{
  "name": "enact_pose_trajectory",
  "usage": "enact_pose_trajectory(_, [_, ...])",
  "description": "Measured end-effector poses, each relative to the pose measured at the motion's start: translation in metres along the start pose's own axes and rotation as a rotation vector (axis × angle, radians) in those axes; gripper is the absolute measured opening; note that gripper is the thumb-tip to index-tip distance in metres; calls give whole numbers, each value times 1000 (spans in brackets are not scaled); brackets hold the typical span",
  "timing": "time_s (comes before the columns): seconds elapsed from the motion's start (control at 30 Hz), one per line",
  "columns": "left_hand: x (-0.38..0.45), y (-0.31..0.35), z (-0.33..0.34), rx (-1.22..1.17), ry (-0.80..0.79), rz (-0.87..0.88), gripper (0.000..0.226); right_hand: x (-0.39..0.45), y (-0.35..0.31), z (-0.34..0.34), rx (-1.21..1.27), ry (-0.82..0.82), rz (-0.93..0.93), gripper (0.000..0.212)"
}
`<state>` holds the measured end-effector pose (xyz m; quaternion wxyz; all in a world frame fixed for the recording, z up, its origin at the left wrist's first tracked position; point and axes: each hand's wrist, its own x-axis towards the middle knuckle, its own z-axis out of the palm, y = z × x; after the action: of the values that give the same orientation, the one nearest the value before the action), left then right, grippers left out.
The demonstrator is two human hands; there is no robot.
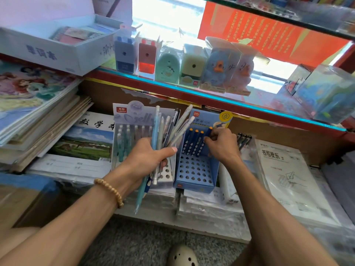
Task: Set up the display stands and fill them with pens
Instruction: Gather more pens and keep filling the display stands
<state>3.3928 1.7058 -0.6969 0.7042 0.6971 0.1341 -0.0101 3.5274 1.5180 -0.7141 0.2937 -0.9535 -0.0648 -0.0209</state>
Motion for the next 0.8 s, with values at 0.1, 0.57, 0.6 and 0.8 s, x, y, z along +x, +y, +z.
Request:
enact_pose_trajectory(0.1, [-1,0,-1,1,-2,3,13,-3,2,-1,-67,-112,31,12])
enact_pose_trajectory(0.57, [-6,4,0,-61,-41,-19,14,-2,7,10,-18,18,-38,16])
enact_pose_trajectory(0.6, [-7,4,-1,-74,-46,-20,13,-2,5,9,-29,1,-31,17])
enact_pose_trajectory(0.8, [-10,4,-3,-146,-78,-22,11,-24,-26,-18,76,176,-95,22])
